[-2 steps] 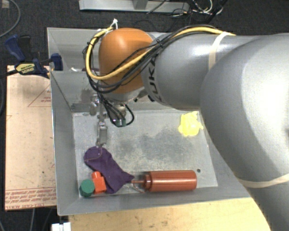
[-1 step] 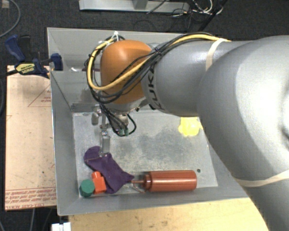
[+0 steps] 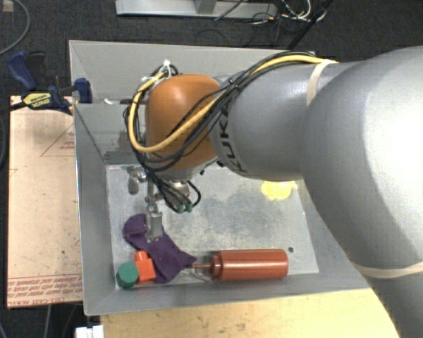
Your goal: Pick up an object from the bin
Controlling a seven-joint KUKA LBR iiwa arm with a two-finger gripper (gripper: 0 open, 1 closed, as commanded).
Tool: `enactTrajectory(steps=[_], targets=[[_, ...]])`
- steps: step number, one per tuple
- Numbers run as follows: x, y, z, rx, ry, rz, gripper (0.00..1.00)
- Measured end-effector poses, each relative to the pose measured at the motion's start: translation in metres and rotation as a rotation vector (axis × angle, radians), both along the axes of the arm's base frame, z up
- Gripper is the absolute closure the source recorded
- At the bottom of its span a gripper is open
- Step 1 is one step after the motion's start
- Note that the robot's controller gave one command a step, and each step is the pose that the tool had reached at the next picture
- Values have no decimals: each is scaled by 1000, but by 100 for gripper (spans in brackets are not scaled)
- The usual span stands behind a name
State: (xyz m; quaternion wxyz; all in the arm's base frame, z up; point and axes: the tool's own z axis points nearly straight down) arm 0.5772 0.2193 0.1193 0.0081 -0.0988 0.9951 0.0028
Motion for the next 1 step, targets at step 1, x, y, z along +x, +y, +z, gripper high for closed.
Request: enactTrajectory(steps=[1], targets=[[-19,-1,-49,-9,24,278,100]])
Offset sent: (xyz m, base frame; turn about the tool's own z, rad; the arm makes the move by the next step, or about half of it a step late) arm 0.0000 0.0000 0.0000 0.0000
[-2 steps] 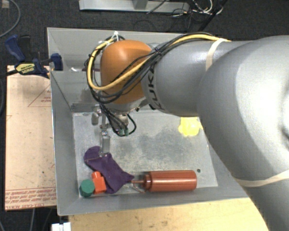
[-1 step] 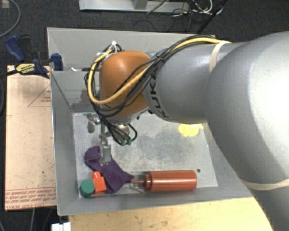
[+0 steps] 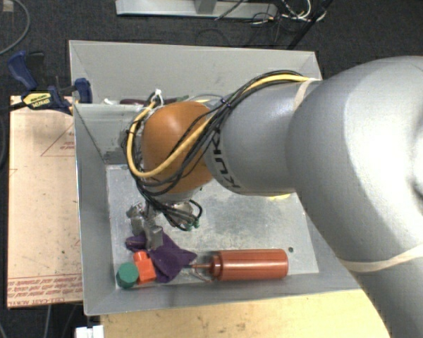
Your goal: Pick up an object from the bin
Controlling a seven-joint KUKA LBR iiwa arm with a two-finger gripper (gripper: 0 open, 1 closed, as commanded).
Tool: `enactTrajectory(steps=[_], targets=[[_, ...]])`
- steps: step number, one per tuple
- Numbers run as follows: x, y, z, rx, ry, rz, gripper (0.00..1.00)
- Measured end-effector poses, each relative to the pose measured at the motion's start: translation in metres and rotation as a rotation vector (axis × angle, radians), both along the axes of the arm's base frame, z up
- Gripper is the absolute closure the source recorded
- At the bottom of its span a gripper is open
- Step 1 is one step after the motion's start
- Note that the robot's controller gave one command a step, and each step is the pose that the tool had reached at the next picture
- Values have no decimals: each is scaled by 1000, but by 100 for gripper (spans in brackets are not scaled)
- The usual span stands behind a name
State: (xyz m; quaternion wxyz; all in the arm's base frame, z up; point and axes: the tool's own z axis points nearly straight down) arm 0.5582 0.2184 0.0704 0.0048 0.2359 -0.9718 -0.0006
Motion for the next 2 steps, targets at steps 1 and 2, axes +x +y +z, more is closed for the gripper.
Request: enactTrajectory(steps=[1,2], targets=[[0,0,0,0,0,0,100],[9,5,38,-2,7,26,100]])
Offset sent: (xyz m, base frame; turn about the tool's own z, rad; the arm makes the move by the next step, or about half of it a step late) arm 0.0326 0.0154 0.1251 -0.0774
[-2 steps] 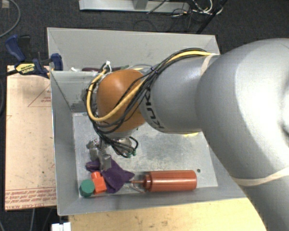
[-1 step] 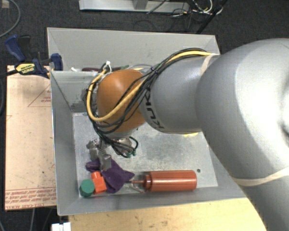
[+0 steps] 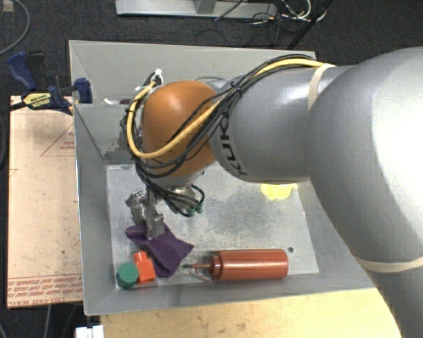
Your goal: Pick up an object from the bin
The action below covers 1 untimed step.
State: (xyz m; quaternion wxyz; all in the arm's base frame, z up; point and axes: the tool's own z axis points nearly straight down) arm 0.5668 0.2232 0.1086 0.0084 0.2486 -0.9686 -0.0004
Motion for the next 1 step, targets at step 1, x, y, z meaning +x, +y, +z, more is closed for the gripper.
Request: enactTrajectory(steps=[1], targets=[[-1,-1,62,2,-5,-16,100]])
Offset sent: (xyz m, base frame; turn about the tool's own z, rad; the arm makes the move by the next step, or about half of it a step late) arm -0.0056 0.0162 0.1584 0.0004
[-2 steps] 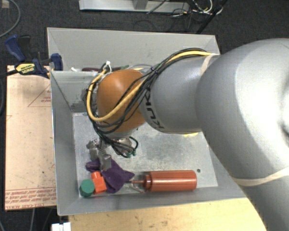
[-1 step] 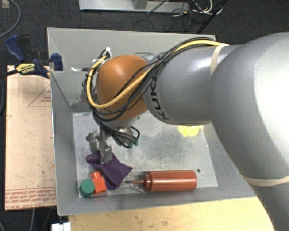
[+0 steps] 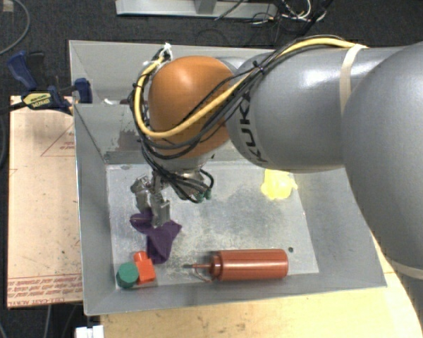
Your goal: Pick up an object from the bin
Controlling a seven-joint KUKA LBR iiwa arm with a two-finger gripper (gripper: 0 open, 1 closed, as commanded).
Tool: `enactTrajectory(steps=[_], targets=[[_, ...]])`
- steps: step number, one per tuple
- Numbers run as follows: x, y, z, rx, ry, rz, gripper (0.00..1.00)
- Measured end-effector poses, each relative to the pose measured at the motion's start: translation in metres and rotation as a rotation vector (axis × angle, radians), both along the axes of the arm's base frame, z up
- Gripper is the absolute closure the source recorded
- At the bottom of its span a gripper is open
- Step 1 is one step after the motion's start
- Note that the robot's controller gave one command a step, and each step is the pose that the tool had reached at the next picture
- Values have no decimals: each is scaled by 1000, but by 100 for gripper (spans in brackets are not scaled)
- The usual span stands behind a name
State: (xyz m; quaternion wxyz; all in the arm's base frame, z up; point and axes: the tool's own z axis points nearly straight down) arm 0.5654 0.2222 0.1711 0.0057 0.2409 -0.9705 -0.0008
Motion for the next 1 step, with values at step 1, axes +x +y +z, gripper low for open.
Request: enactTrajectory(steps=[1], targets=[[-2,10,60,0,2,5,100]])
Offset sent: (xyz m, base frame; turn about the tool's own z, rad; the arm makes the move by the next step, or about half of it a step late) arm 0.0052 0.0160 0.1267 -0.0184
